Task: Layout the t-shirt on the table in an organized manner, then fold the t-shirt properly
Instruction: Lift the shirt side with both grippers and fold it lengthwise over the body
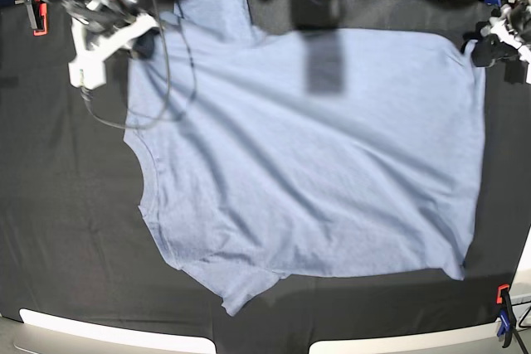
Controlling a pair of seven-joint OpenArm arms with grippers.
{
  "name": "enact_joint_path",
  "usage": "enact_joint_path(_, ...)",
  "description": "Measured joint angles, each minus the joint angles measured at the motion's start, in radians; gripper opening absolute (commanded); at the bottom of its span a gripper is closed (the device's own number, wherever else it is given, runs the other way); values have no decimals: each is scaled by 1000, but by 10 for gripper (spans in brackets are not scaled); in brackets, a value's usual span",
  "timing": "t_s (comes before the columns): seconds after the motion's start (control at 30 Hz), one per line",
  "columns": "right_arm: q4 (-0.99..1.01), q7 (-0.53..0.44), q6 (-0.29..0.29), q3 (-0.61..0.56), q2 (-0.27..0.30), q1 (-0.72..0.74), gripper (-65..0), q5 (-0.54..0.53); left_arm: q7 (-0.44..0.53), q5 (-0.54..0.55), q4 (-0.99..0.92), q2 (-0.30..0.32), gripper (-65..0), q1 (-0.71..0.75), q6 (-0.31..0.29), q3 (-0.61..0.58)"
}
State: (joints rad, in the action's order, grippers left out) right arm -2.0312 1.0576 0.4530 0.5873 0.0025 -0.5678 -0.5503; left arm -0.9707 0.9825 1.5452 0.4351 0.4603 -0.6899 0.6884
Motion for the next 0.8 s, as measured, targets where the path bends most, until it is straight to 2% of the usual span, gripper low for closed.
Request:
enact_joint_path(0.13, -1, 21, 4, 15, 0, -48, -650, -26, 0, -25, 78, 0, -650, 61, 0, 67)
enact_joint_path(0.27, -1, 30, 37, 15, -1, -76, -650, -53, 1, -21, 118, 0, -650, 98, -2, 145)
enact_joint_path(0.47, -1, 18, 38, 15, 0, -74, -650, -53, -2, -20, 122, -3, -650, 129, -3, 197)
enact_joint_path(0.6, -1, -16, 38, 4, 6, -42, -650, -51, 74, -21, 122, -3, -650, 126, 1, 199)
enact_joint_path(0.8, -1, -39, 41, -66, 36, 93, -650, -14, 108, -36, 122, -5, -650, 34, 9, 149)
